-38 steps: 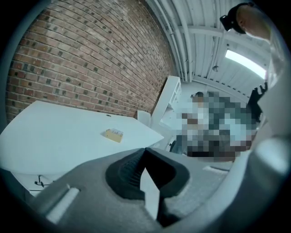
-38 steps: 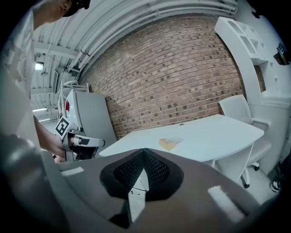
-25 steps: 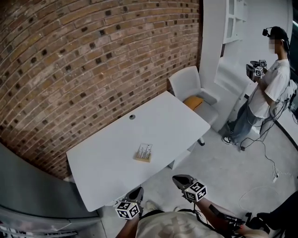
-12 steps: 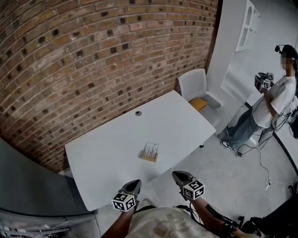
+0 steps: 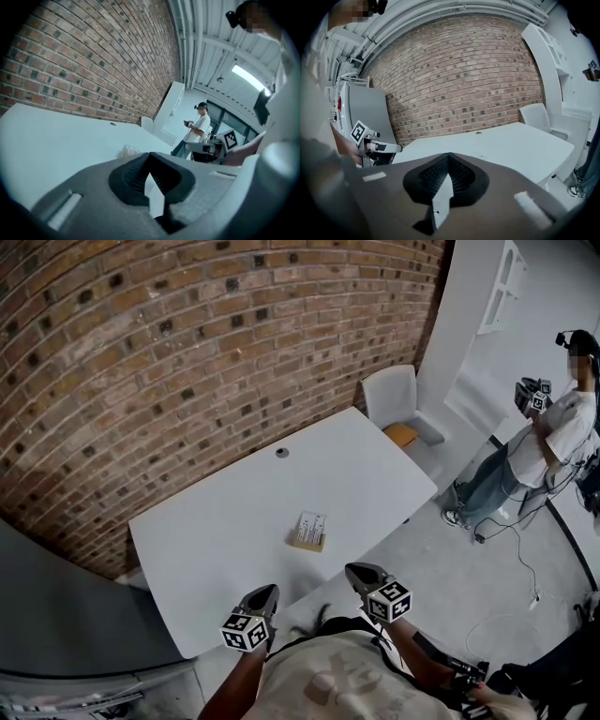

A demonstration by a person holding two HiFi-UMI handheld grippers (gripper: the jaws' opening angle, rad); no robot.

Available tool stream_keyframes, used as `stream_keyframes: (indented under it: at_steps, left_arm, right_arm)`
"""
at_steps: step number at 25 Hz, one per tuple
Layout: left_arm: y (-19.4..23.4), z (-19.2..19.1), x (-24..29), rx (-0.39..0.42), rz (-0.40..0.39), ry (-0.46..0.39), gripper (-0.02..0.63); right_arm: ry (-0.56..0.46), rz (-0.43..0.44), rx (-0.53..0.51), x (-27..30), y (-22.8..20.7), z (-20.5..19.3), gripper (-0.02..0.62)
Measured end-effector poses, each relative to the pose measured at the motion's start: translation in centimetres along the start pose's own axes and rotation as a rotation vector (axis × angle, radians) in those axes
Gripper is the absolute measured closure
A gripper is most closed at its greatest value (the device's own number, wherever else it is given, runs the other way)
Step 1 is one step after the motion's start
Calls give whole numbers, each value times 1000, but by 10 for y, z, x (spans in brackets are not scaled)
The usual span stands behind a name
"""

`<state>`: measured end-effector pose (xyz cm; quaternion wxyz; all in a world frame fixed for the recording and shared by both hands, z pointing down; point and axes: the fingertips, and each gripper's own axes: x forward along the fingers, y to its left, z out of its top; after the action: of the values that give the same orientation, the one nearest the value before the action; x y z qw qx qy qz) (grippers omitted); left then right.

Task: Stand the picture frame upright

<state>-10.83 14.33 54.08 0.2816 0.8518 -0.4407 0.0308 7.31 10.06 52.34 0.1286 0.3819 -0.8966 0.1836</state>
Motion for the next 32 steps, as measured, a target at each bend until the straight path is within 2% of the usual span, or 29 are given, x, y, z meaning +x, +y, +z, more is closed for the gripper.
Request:
stream_keyframes:
  at_steps: [8, 13, 20, 26, 32]
  left_arm:
    - [14, -3, -1, -12, -27, 21, 604]
    - [17, 9, 12, -57, -90, 5, 604]
    - [42, 21, 51, -64, -50, 87, 604]
    - [56, 38, 89, -92, -85, 111, 603]
    - [71, 36, 126, -66, -102, 212, 603]
  right_arm:
    - [53, -3, 6, 47, -4, -5, 591]
    - [104, -23, 35, 69, -12, -10, 591]
    - [170, -23, 96, 96, -33, -18, 589]
    - [217, -17, 122, 119, -53, -27, 589]
    - [299, -52, 205, 136, -74, -41, 589]
